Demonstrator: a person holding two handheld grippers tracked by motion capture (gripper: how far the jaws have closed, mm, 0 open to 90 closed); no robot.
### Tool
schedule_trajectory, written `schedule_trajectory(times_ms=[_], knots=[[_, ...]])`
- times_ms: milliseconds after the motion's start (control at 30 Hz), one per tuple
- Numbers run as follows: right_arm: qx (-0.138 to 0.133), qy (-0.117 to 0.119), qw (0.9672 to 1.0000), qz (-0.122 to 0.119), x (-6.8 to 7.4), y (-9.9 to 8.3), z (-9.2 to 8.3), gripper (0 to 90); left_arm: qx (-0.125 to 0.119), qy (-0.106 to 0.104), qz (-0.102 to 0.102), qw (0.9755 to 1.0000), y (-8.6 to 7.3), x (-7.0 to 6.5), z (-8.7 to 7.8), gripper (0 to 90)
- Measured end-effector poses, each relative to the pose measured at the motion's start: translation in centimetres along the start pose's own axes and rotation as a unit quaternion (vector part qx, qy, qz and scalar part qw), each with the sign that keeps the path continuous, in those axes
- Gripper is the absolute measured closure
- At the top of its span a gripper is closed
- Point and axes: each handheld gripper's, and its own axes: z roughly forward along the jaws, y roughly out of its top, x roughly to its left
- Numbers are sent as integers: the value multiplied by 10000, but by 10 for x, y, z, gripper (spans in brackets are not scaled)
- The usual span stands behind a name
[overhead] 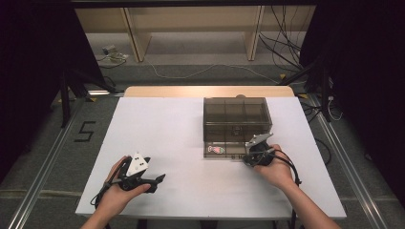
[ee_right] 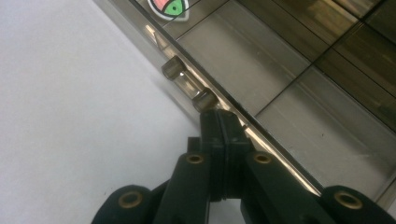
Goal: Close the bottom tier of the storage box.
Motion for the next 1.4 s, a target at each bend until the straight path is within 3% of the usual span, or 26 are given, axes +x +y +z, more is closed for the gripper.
schedule_trajectory(times_ms=[1400], knots=[[-32,-163,9999,22,-4,3,6,900,45,14,-13,10000,0,0,0,205]])
